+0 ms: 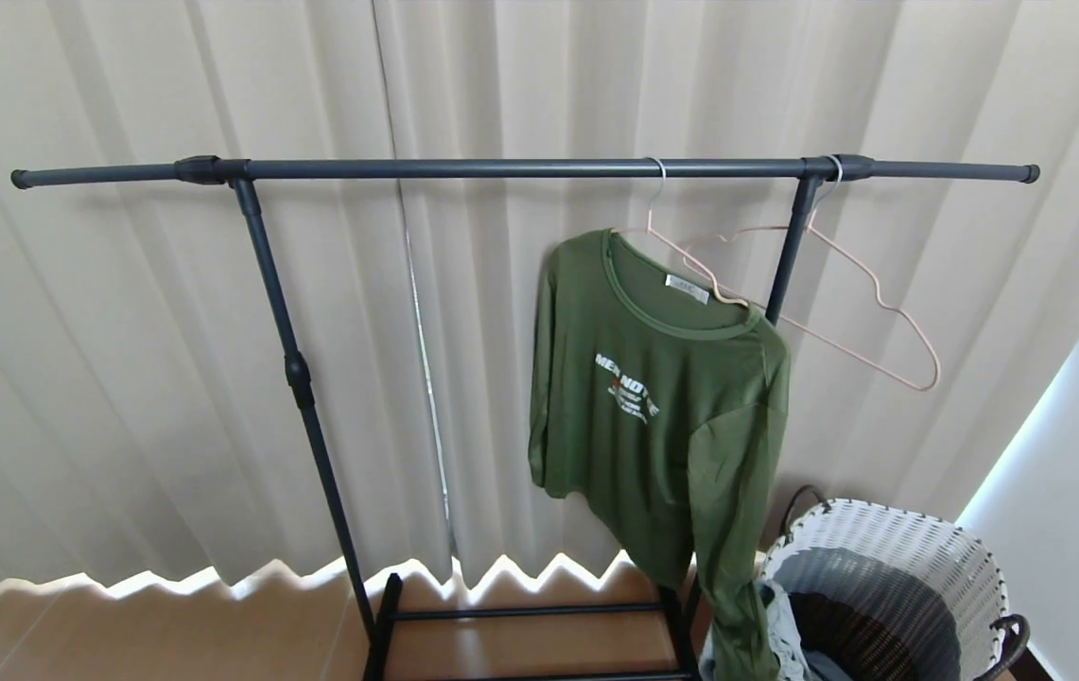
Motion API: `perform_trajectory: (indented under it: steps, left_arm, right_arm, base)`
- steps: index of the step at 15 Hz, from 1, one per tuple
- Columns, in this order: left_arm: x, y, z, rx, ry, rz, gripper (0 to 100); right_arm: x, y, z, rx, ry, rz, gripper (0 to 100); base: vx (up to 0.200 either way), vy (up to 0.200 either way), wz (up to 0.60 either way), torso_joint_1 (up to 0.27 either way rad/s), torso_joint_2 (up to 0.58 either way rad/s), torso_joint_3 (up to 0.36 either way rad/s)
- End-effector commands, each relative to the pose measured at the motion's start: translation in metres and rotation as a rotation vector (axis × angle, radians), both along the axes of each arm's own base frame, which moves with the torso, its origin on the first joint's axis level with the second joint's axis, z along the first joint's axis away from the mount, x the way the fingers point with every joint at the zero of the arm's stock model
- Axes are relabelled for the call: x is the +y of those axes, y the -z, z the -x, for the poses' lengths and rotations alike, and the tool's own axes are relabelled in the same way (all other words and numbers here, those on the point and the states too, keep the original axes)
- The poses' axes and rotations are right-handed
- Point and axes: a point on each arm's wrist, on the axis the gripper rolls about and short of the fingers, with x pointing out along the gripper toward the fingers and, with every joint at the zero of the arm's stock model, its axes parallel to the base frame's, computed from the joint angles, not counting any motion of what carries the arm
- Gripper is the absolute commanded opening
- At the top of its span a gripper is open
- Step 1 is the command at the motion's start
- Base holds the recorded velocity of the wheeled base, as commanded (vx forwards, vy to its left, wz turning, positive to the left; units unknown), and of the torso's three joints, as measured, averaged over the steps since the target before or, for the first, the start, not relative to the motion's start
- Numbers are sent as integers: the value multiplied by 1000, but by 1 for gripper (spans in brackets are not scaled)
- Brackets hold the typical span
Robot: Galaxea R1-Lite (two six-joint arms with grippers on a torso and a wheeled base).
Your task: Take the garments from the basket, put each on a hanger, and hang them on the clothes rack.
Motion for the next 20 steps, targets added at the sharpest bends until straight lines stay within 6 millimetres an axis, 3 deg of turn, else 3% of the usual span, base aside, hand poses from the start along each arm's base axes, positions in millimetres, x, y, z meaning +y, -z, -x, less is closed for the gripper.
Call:
perform_trajectory:
  steps: [1,9,20]
  left_arm:
    - [0,0,0,4,2,2,100]
    - [-1,0,0,23,43,181,100]
    - [-1,1,0,30,34,178,100]
  right_arm:
    - [0,0,0,-2,-1,-6,100]
    - [0,0,0,-7,-21,-26,100]
    - [1,0,0,-6,-39,-14,100]
  base:
    - [0,0,0,-173,481,290]
    - [0,0,0,-157,484,317]
    - [0,0,0,-70,383,311]
